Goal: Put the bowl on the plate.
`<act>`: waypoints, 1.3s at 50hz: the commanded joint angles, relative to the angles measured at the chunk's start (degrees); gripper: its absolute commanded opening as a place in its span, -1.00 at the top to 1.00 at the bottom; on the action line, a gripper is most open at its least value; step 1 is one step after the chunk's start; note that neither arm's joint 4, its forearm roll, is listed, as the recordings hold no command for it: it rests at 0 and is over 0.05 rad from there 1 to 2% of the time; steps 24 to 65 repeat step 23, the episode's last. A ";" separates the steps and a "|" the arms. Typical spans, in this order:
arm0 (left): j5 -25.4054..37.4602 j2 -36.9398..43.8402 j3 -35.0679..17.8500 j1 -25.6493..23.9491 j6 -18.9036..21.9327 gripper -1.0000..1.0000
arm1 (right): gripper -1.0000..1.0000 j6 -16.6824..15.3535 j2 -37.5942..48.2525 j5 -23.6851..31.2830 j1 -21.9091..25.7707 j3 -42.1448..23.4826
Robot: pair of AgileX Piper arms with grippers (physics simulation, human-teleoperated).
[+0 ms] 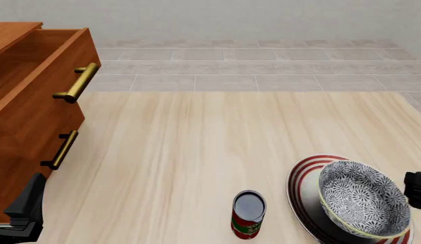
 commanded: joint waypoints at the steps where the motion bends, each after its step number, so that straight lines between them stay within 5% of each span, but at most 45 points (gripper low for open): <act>1: 0.00 0.00 0.00 0.00 0.00 -1.00 | -1.00 -1.29 -2.38 5.29 0.01 -6.46; 23: 0.00 -0.01 0.00 0.00 0.01 -1.00 | -1.00 -6.23 -3.90 14.52 1.83 -21.09; 65: 0.00 -0.01 0.00 0.00 0.01 -1.00 | -1.00 -6.23 -3.90 14.52 1.83 -21.09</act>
